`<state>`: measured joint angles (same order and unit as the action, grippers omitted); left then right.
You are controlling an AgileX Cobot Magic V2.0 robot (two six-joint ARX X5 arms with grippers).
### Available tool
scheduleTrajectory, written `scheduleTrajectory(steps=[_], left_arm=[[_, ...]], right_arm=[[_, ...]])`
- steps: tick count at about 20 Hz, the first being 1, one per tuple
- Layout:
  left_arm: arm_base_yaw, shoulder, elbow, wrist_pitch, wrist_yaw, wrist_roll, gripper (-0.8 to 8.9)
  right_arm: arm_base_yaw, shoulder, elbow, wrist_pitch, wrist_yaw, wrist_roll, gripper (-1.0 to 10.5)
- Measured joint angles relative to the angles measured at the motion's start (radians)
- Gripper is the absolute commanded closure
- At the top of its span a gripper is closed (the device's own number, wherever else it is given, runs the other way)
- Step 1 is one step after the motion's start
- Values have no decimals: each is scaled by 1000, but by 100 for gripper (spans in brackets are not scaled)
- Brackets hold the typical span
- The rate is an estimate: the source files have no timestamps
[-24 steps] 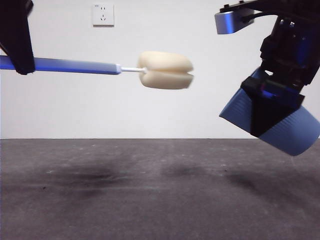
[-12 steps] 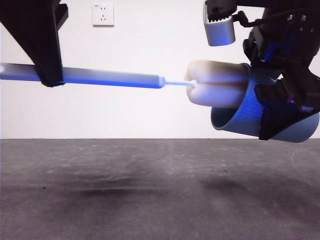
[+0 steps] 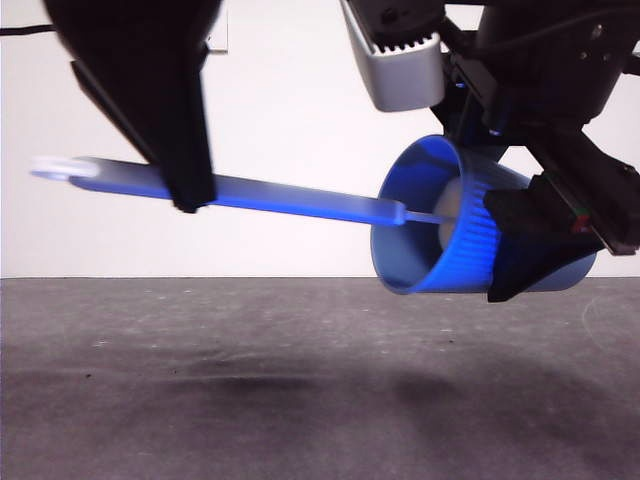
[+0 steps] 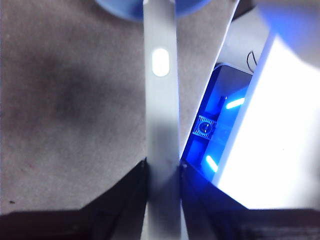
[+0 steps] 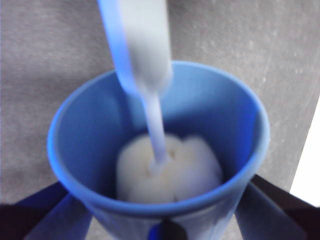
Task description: Pick up the cup brush,pick up the cup,insert the brush into the cup,clean the cup,put the cup brush back,put the cup back to the fixed position on the table
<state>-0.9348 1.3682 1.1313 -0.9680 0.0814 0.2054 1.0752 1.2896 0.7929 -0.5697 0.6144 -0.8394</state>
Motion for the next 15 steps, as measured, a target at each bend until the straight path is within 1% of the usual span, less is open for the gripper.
scheduleTrajectory(steps=[4, 6, 8, 10, 13, 15], left_arm=[[-9, 0, 0, -2, -4, -18, 822], [-10, 0, 0, -21, -18, -22, 822], [-10, 0, 0, -76, -65, -23, 822], [-11, -10, 0, -134, -116, -22, 822], [-10, -50, 0, -186, -126, -24, 822], [-10, -63, 0, -213, -128, -24, 822]], right_arm=[[2, 0, 0, -5, 10, 1, 963], [3, 0, 0, -10, 33, 2, 964], [-3, 0, 0, -32, 61, 4, 963], [-22, 0, 0, -47, 68, 17, 963], [-50, 0, 0, -67, 71, 47, 963], [-49, 0, 0, -66, 73, 55, 963]])
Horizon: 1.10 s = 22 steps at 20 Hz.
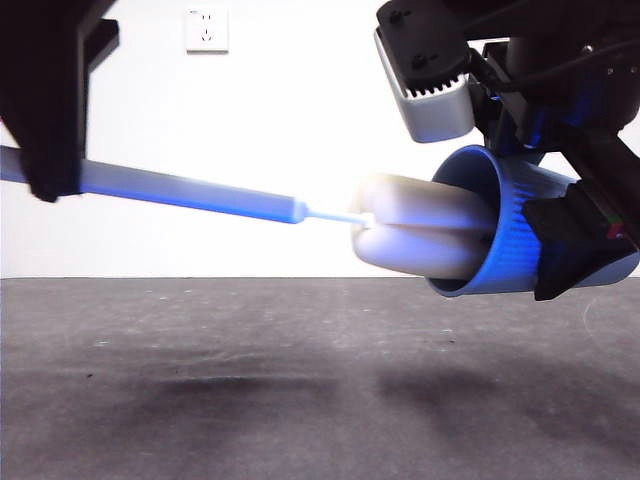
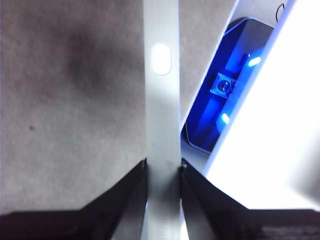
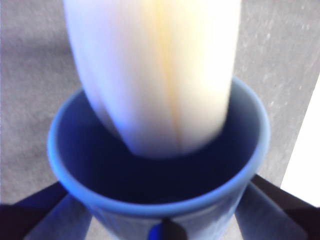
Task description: Pick up the cup brush,pick up the cup,insert the brush into the cup,clean the cup,put the cup brush back,put the cup back to the fixed position on the table
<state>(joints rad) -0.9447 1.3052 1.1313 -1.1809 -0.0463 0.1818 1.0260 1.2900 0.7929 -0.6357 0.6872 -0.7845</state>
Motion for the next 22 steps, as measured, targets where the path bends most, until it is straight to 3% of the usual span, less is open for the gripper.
scheduleTrajectory(steps=[4, 10, 19, 22], left_arm=[[0, 0, 0, 18, 16, 0, 822], [-6, 40, 0, 192, 117, -20, 822], [-32, 79, 0, 230, 115, -60, 822], [-32, 67, 0, 168, 26, -55, 822]], right_arm=[[0, 0, 0, 5, -3, 3, 963], [10, 0, 0, 67, -8, 2, 963], [48, 0, 0, 51, -8, 8, 964], [28, 0, 0, 21, 19, 46, 963]])
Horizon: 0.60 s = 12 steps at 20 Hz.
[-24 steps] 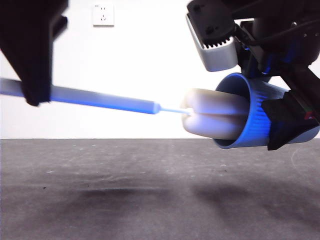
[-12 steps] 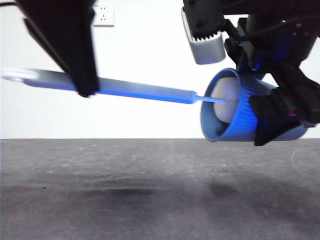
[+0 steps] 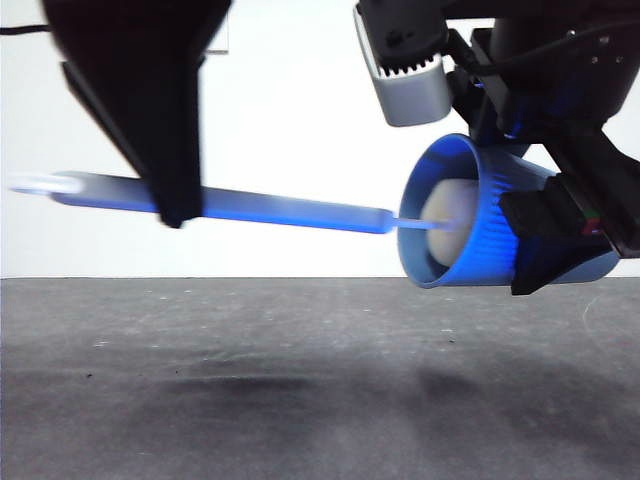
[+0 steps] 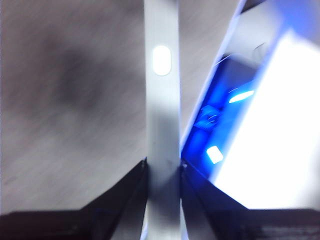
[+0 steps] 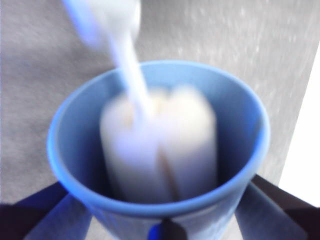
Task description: Pick up the cup brush,pick up the cup,insert the brush into the cup,clean the cup,put the cup brush back,put the cup back to the fixed position on the table
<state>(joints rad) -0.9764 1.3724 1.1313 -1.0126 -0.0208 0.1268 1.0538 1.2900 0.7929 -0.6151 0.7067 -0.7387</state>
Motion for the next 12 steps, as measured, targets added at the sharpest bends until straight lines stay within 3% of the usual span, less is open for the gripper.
scheduleTrajectory(steps=[7, 12], left_arm=[[51, -116, 0, -82, -83, -11, 822], [124, -182, 0, -58, -90, -103, 822]], right_arm=[[-118, -114, 0, -24, 3, 170, 963], [-186, -264, 0, -13, 3, 280, 963]])
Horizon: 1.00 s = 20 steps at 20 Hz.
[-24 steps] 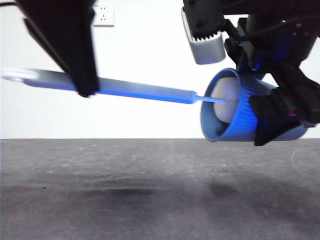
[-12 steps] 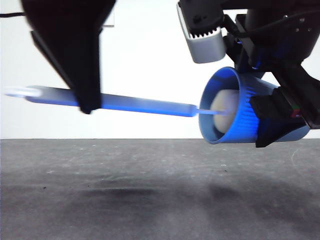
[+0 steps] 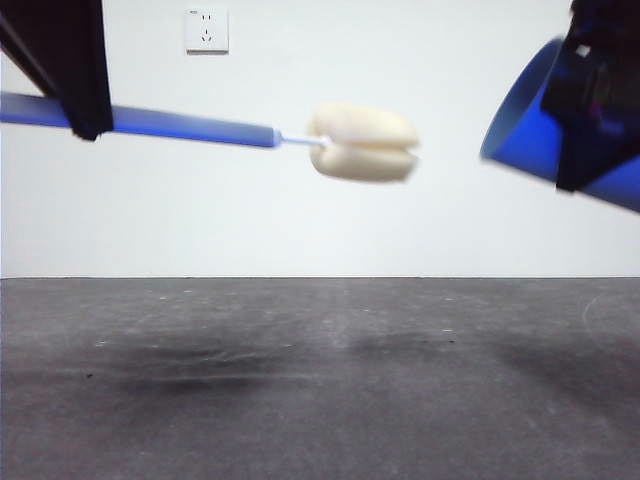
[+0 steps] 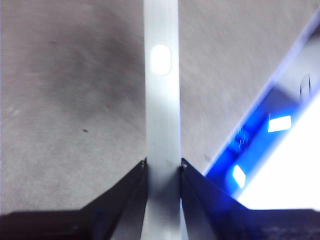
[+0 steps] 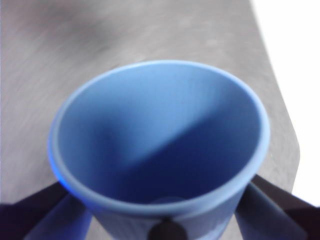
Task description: Pick up the cup brush,pick up the cup,insert the brush into the cup,clean the cup,put the cup brush back,put the cup back to the fixed position on the table
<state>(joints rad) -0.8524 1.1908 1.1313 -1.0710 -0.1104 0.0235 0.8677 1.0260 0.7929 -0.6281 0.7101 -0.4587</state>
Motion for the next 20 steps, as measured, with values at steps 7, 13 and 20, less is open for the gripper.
scheduleTrajectory(steps=[7, 13, 20], left_arm=[[96, 14, -90, 324, -41, -294, 822], [149, 146, -208, 559, -117, -465, 822], [159, 389, -206, 713, -95, -542, 822]], right_arm=[[-15, -214, 12, 23, -87, 315, 963], [-15, -293, 12, 60, -248, 516, 963], [-15, -294, 12, 68, -292, 553, 963]])
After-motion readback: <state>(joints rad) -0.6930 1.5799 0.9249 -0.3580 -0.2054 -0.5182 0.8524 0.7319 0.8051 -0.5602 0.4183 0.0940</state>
